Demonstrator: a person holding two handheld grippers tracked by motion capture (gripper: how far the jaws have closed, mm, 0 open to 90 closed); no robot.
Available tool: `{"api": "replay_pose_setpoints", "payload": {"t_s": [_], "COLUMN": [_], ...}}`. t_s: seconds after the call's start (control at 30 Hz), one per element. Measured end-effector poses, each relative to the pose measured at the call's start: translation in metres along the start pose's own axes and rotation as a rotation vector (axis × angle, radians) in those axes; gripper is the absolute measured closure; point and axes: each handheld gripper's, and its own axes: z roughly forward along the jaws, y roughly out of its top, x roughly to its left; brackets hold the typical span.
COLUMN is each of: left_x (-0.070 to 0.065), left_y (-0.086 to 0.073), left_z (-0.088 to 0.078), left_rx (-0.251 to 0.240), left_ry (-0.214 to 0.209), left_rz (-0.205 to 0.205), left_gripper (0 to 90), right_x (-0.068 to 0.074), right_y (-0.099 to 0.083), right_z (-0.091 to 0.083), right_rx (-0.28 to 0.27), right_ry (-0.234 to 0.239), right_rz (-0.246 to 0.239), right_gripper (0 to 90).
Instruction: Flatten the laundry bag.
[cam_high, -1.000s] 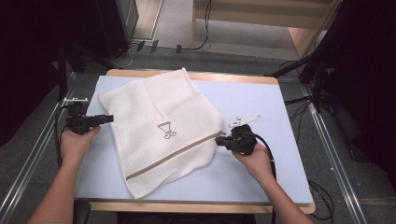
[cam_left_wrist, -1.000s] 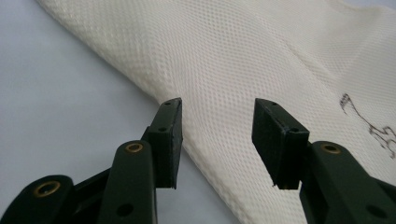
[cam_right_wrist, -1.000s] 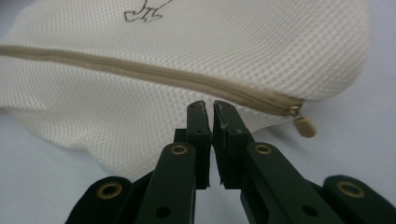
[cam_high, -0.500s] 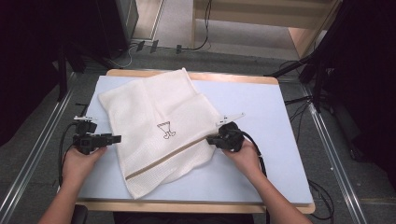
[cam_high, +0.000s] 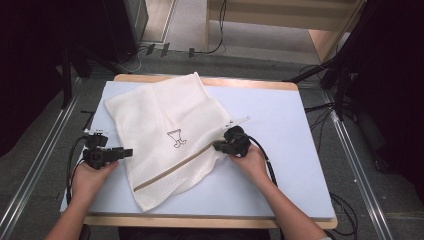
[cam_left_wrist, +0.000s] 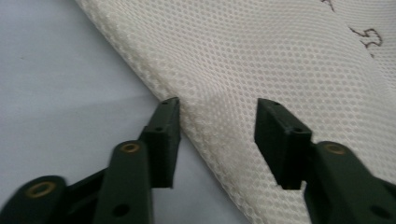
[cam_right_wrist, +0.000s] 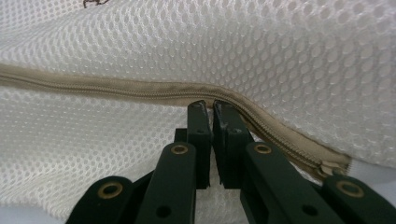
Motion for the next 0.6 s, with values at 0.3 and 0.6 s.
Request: {"api": "replay_pose_setpoints", "payload": {"t_s": [0.3,0.6], "left_x": [0.005,0.045], "left_y": [0.022,0.048], "left_z": [0.005,0.004], "left_rx": [0.02,-0.05], "left_ry": [0.069,0.11], "left_rz": [0.077,0.01], "left_gripper": [88.1,87.7], "right_x": [0.004,0.006], "right_y": [0.003,0.01], "right_z": [0.003,-0.013], "right_rx": [0.006,-0.034], "right_ry": [0.001,0.031], "right_rz": [-0.011,-0.016], "right_gripper": [86.9,80.4]}}
